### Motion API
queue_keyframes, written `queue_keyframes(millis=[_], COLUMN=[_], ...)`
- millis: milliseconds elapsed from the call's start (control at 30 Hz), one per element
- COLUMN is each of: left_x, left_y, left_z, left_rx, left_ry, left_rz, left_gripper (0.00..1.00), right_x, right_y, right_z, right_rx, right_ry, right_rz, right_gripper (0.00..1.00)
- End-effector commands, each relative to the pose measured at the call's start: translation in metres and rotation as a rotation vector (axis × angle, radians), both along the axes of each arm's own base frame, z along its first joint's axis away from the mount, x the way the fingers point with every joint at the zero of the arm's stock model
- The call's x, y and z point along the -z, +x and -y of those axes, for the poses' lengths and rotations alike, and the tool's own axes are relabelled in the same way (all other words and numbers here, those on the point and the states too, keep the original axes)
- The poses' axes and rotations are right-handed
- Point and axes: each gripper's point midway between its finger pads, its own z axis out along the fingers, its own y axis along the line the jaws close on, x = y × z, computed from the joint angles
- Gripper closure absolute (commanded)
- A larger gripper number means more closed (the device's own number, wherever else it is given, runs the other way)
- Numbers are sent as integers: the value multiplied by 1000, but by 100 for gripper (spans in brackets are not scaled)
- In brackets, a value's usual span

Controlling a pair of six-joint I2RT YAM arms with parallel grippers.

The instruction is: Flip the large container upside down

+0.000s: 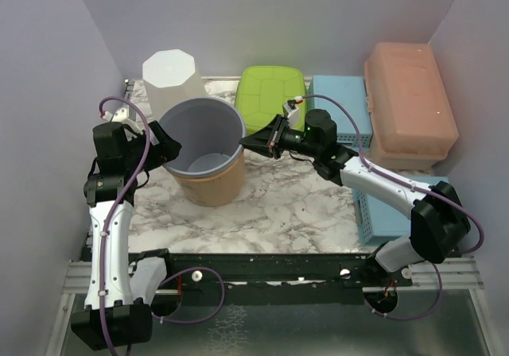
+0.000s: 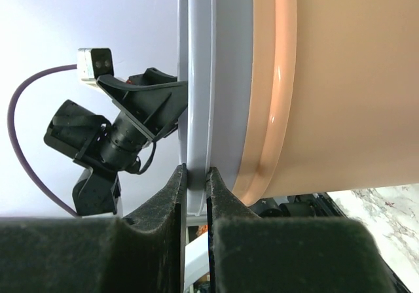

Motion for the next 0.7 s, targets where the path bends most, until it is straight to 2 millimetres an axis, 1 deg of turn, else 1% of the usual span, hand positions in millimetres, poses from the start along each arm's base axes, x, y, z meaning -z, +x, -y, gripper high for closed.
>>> queue_keyframes(millis=[0,67,100,200,367,467,667], left_x=[-19,-24,-26,-34,-50,-48,-30], left_y=[3,5,7,8,-3,-14,-30], left_z=[-6,-9,-15,-39,-82,-101,-115], left_rx=[-47,-76,-119,-278,-542,-663,-768], left_ry=[9,5,7,24,90,128,156], left_rz=[50,55,55,53,62,38,-22], left_gripper=[9,2,1,1,1,1,1], right_x=[-27,-28,-28,-34,-41,-46,-54], right_y=[-6,-4,-4,-2,0,0,-4], right_z=[1,1,1,1,2,3,4], right_rx=[-11,-4,-3,6,7,2,-26], right_ry=[24,21,22,29,47,82,135], right_rz=[75,77,79,93,101,99,65], right_gripper=[99,100,100,99,99,100,100])
